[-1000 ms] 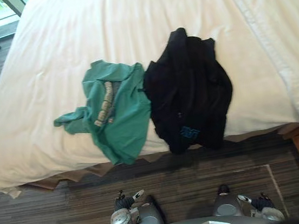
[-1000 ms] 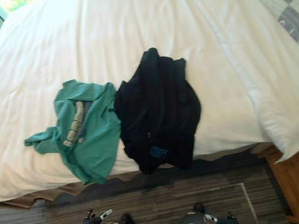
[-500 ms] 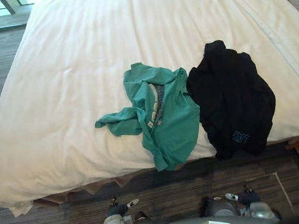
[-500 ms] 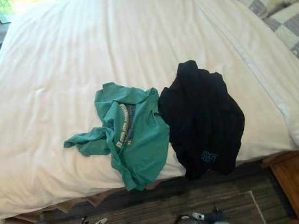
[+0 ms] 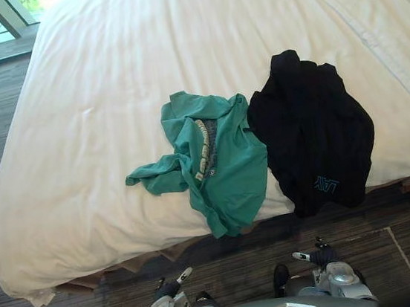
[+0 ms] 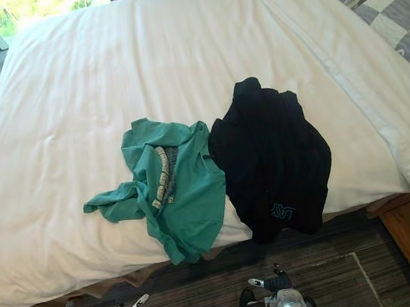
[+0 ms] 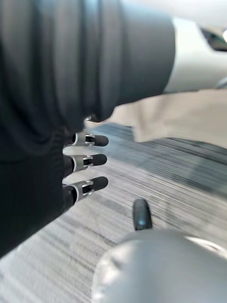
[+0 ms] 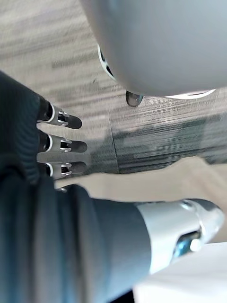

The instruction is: Tidy the bed and pick cloth on bed and put in laundry

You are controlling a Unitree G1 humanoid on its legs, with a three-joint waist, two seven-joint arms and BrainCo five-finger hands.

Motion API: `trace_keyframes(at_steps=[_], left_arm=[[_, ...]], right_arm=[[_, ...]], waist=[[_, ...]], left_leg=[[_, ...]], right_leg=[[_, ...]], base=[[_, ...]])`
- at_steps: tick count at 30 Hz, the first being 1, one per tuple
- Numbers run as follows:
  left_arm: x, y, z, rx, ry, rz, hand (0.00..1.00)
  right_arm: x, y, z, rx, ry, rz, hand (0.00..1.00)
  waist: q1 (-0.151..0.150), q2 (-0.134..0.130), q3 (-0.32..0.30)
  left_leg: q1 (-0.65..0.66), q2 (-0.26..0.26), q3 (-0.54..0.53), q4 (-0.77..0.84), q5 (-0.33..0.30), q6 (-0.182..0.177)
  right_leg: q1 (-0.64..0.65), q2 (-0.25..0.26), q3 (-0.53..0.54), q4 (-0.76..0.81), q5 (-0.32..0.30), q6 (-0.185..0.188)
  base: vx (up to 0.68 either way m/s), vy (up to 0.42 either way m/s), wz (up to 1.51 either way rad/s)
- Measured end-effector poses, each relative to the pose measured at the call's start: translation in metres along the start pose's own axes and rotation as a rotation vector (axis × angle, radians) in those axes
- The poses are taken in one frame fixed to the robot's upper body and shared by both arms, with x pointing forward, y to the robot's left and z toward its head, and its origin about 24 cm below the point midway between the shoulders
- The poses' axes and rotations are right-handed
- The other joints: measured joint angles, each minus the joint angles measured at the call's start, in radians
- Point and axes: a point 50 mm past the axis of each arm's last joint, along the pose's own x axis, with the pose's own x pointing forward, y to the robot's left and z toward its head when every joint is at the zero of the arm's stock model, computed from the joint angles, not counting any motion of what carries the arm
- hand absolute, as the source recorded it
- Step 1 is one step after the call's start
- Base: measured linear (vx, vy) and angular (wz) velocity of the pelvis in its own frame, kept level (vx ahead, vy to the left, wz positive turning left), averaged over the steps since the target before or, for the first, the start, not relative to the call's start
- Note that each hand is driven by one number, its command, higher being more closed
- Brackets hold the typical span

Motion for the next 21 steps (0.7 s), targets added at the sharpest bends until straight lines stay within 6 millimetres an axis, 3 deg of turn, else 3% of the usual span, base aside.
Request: trace_keyframes(at_steps=[4,5,7,9,10,12,13,14,15,16,17,19,21], left_arm=[[0.004,0.046,0.009,-0.289,-0.001,0.156,0.0],[0.004,0.06,0.019,-0.397,-0.031,0.198,0.0],[0.003,0.092,0.042,-0.548,-0.124,0.276,0.0],[-0.002,0.122,0.073,-0.649,-0.251,0.32,0.0],[-0.004,0.129,0.084,-0.655,-0.29,0.328,0.0],[-0.017,0.158,0.128,-0.679,-0.465,0.354,0.0],[-0.022,0.164,0.142,-0.678,-0.515,0.356,0.0],[-0.032,0.173,0.171,-0.655,-0.618,0.352,0.0],[-0.038,0.175,0.185,-0.64,-0.669,0.347,0.0],[-0.053,0.176,0.221,-0.585,-0.79,0.328,0.0],[-0.06,0.174,0.235,-0.55,-0.841,0.316,0.0],[-0.096,0.149,0.289,-0.353,-1.079,0.253,0.0],[-0.117,0.12,0.313,-0.238,-1.215,0.19,0.0]], right_arm=[[-0.008,-0.036,-0.016,0.238,0.026,-0.156,0.0],[-0.014,-0.053,-0.012,0.291,-0.032,-0.212,0.0],[-0.028,-0.077,0.006,0.339,-0.167,-0.289,0.0],[-0.043,-0.106,0.038,0.352,-0.344,-0.383,0.0],[-0.048,-0.114,0.047,0.347,-0.391,-0.411,0.0],[-0.06,-0.145,0.074,0.291,-0.514,-0.524,0.0],[-0.064,-0.152,0.081,0.265,-0.54,-0.551,0.0],[-0.071,-0.162,0.094,0.219,-0.595,-0.591,0.0],[-0.074,-0.165,0.101,0.198,-0.625,-0.604,0.0],[-0.082,-0.173,0.12,0.141,-0.697,-0.628,0.0],[-0.086,-0.176,0.128,0.118,-0.726,-0.638,0.0],[-0.096,-0.18,0.154,0.024,-0.828,-0.665,0.0],[-0.1,-0.177,0.173,-0.024,-0.892,-0.665,0.0]], waist=[[0.012,0.026,-0.036],[0.016,0.049,-0.048],[0.019,0.049,-0.051],[0.013,0.041,-0.056],[0.012,0.04,-0.058],[-0.005,0.032,-0.091],[-0.006,0.029,-0.097],[-0.007,0.023,-0.106],[-0.008,0.02,-0.109],[-0.006,0.015,-0.113],[-0.006,0.014,-0.114],[-0.007,0.01,-0.119],[-0.007,0.014,-0.119]], left_leg=[[0.007,0.007,0.014,-0.033,-0.011,-0.006],[0.008,0.021,0.029,-0.038,-0.05,-0.008],[-0.001,0.031,0.036,-0.021,-0.078,-0.015],[-0.004,0.037,0.034,-0.007,-0.095,-0.02],[-0.005,0.037,0.03,-0.007,-0.095,-0.02],[-0.022,0.035,0.01,-0.009,-0.088,-0.036],[-0.025,0.031,0.005,-0.006,-0.087,-0.037],[-0.036,0.029,-0.009,0.0,-0.079,-0.03],[-0.039,0.029,-0.014,0.005,-0.074,-0.024],[-0.048,0.025,-0.035,0.013,-0.068,-0.018],[-0.051,0.022,-0.038,0.013,-0.067,-0.016],[-0.059,0.015,-0.06,0.008,-0.066,-0.014],[-0.062,0.007,-0.066,0.008,-0.06,-0.006]], right_leg=[[0.001,0.011,0.0,-0.026,0.013,0.006],[-0.008,0.029,-0.001,-0.031,0.007,0.008],[-0.007,0.031,0.0,-0.027,0.004,0.003],[-0.013,0.03,0.0,-0.022,0.005,0.003],[-0.013,0.03,0.0,-0.021,0.005,0.003],[-0.015,0.033,-0.006,-0.036,0.013,0.01],[-0.014,0.035,-0.008,-0.037,0.015,0.009],[-0.014,0.035,-0.014,-0.044,0.019,0.004],[-0.014,0.034,-0.016,-0.046,0.022,0.001],[-0.012,0.036,-0.017,-0.052,0.029,0.0],[-0.012,0.033,-0.02,-0.053,0.029,0.0],[-0.009,0.028,-0.032,-0.061,0.029,0.0],[-0.006,0.021,-0.032,-0.07,0.031,0.003]], base=[[-0.1,0.029,0.0],[-0.1,0.009,-0.14],[-0.12,0.011,-0.09],[-0.1,-0.015,-0.05],[-0.02,-0.02,0.04],[0.03,-0.028,0.17],[0.08,-0.023,0.19],[0.08,-0.017,0.15],[0.14,-0.041,0.15],[0.1,-0.039,0.09],[0.11,-0.034,0.14],[0.05,-0.004,0.17],[0.02,-0.001,0.04]])
